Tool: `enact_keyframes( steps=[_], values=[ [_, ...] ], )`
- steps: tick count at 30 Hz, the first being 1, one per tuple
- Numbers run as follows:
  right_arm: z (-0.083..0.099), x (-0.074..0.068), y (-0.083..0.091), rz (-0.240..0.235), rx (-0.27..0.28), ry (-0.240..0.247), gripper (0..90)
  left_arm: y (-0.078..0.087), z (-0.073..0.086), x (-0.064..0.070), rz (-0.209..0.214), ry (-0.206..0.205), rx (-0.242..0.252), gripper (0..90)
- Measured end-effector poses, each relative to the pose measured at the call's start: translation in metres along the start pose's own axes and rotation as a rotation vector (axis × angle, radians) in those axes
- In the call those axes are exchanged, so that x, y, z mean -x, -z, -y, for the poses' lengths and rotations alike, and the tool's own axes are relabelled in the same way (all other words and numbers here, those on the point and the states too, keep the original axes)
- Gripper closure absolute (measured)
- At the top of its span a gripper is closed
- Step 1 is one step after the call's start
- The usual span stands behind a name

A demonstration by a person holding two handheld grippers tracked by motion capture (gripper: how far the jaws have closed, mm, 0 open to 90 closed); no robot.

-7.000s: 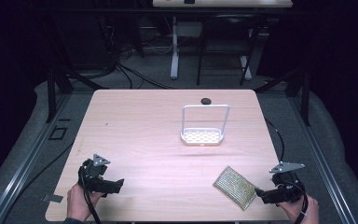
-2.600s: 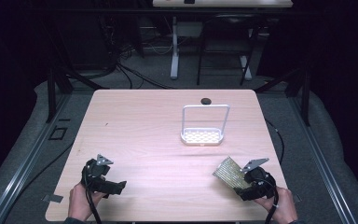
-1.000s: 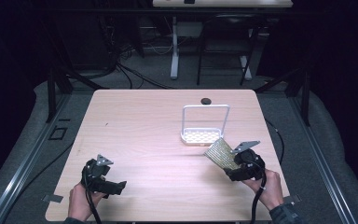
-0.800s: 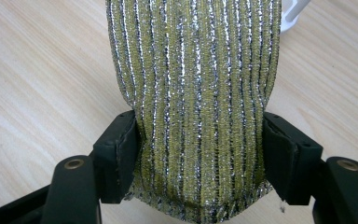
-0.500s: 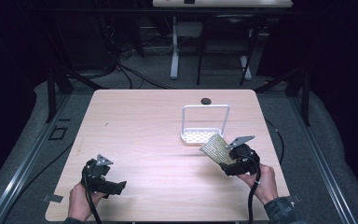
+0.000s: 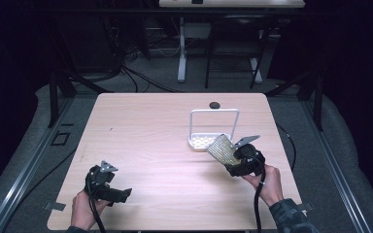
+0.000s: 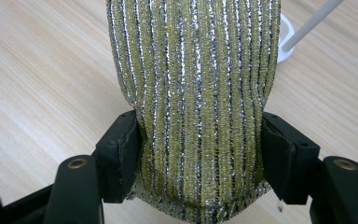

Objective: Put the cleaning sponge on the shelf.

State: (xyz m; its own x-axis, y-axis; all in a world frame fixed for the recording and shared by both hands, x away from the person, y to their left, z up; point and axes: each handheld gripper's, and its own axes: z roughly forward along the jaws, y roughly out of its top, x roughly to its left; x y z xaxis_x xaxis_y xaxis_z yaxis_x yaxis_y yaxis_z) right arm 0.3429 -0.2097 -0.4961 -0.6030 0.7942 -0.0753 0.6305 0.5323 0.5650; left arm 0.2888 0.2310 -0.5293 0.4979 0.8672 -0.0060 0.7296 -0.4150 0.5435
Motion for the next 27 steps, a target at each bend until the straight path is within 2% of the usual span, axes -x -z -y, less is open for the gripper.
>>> enact_keyframes(
  steps=[8,27],
  values=[
    [-0.008,0.002,-0.008,0.004,0.003,-0.021,34.6,0.000,0.000,0.000,0.001,0.002,-0.003,0.3],
    [-0.027,0.003,-0.027,0.027,0.000,-0.036,34.5,0.000,0.000,-0.001,0.002,0.004,0.003,0.3]
  ],
)
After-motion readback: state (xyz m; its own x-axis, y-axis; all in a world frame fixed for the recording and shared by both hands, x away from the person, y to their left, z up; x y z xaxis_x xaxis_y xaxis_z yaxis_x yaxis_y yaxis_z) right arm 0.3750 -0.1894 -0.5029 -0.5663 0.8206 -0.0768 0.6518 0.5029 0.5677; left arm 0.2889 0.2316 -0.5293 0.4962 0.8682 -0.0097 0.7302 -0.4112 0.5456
